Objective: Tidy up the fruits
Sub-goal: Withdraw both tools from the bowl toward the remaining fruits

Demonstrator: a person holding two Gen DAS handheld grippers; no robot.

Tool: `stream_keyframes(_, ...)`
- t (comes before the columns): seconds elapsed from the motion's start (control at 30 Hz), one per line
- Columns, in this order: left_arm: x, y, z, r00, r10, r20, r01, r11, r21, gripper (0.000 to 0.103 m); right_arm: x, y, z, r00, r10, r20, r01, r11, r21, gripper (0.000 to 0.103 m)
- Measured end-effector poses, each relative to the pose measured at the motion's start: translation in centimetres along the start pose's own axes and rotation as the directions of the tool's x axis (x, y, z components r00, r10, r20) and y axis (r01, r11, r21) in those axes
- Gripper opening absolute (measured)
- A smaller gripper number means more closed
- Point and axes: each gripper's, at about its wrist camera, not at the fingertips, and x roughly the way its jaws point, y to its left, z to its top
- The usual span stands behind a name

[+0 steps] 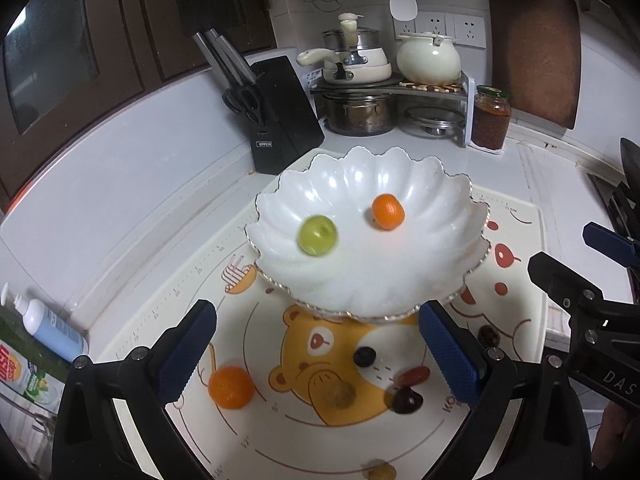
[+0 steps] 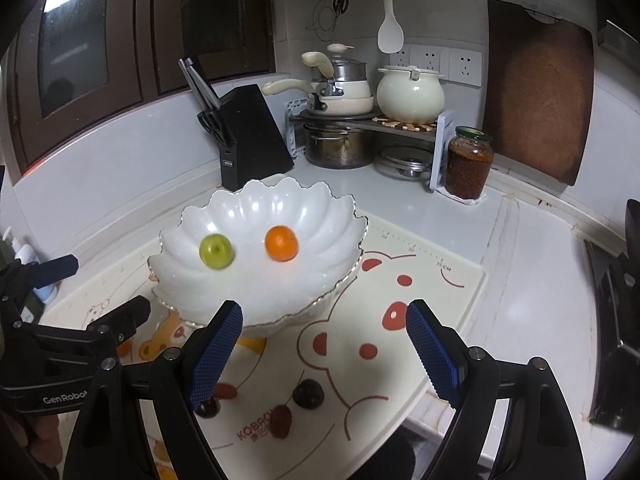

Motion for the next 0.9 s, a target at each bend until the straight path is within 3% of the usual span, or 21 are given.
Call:
stream_keyframes(0.4,-1.6,-0.2,-3.1,1.0,0.002,-0.02,-0.003,1.0,-0.03,0.103,-1.3,0.1,-2.2,1.0,0.017,0.003,-0.017,1.0,-0.021,0.084)
stream_keyframes(0.9,-0.8,-0.3,-8.3,0.997,0.022,-0.075,-0.027,0.997,-0.072,0.101,-0.6,1.1,-6.4,0.999,0.041,-0.016,-0.041,0.997,-0.064,0.084)
